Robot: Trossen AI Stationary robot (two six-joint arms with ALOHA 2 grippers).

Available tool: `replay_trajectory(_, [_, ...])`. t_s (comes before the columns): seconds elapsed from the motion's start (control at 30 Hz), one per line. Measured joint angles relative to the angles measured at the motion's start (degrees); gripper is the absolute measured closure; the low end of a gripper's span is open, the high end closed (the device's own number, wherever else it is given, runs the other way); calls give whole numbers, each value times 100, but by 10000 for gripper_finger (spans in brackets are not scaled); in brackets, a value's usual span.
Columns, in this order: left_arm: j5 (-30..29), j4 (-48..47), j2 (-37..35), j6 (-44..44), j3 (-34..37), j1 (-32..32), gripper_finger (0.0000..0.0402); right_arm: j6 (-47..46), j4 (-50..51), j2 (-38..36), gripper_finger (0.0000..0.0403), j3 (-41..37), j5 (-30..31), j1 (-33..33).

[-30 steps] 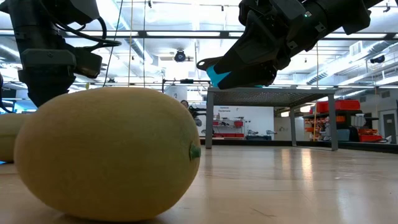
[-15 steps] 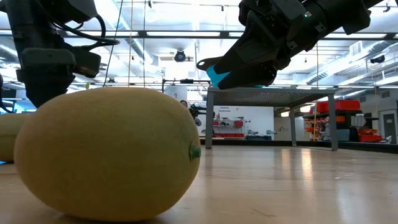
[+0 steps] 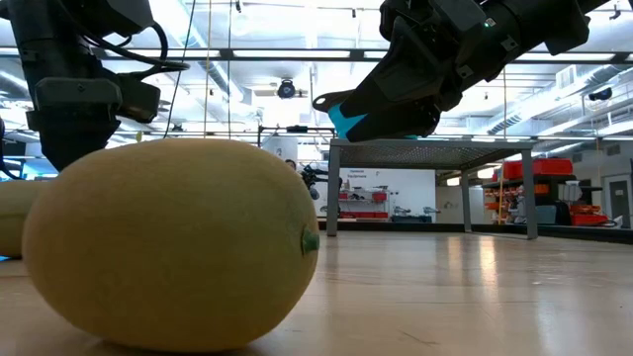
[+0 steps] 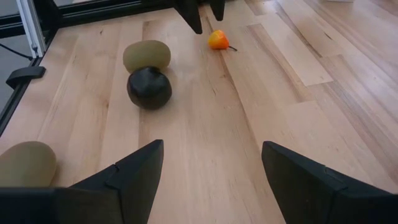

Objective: Pick & Place Fruit
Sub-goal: Put the yellow peach into the blue strainer bowl

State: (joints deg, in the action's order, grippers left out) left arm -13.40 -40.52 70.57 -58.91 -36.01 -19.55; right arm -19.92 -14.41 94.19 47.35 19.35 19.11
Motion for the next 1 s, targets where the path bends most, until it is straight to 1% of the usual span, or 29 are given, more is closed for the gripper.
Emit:
replay_trajectory(0.3, [-99, 308, 0, 82, 2, -15, 143, 0, 0, 0, 121, 0, -1, 0])
replay_trajectory(0.47, [-119, 307, 0, 90, 2, -15, 143, 0, 0, 0, 121, 0, -1, -1])
replay_trajectory(0.77, [-391, 313, 0, 107, 2, -15, 143, 0, 0, 0, 121, 0, 0, -2])
replay_trajectory(1.0, [-465, 313, 0, 121, 2, -48, 143, 0, 0, 0, 121, 0, 0, -2])
